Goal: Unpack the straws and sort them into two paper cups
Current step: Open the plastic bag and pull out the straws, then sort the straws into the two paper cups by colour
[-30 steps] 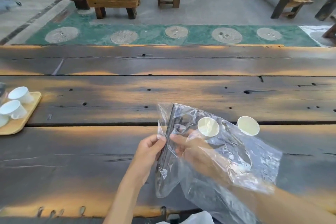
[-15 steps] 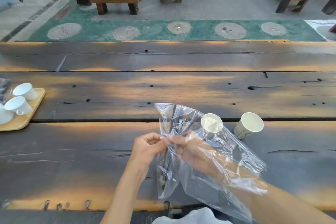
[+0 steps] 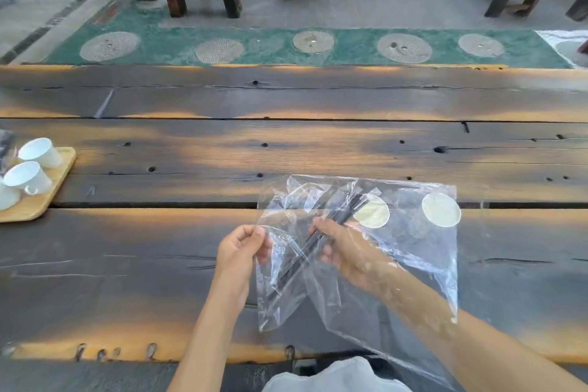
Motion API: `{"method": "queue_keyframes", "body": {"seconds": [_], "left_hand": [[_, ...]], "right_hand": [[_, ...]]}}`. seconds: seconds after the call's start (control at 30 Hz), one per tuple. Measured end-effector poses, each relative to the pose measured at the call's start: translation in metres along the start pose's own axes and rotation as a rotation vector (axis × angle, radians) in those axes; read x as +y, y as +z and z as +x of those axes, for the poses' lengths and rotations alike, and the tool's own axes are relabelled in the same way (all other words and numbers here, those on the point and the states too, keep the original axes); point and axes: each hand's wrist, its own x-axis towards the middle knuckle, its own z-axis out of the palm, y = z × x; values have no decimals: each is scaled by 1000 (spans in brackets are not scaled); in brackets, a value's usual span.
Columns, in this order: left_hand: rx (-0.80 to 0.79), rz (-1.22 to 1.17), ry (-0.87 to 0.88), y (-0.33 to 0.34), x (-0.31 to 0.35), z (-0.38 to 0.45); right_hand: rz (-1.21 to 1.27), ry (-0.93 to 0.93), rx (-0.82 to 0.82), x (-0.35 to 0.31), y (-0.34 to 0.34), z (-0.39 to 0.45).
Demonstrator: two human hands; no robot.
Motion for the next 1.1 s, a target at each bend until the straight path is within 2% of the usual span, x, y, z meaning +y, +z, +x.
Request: {"method": "queue_keyframes", "body": {"seconds": [0.07,0.2,0.4,0.53,0.77,0.9,1.1], "left_hand": [[17,-3,-30,-1,-6,2],[197,-95,-98,-12,-24,15],[399,-273,-193,-40,-52,27],[583,-428,-223,-62,-67,38],[773,-745,-244,-87,-81,56],[861,-866,-245,-93,-92,67],[916,-890,-217,-94,-100,82]], "right_hand": [[-26,-1,48,-1,3,3],[87,-17,175,-10,-1,4],[-122,-146,306,-34,-6,10],[-78,-249,353,-52,-9,23],[20,-451,467,-91,-10,45],[92,-471,505,-105,-16,60],[170,-447,547,-104,-29,89]]}}
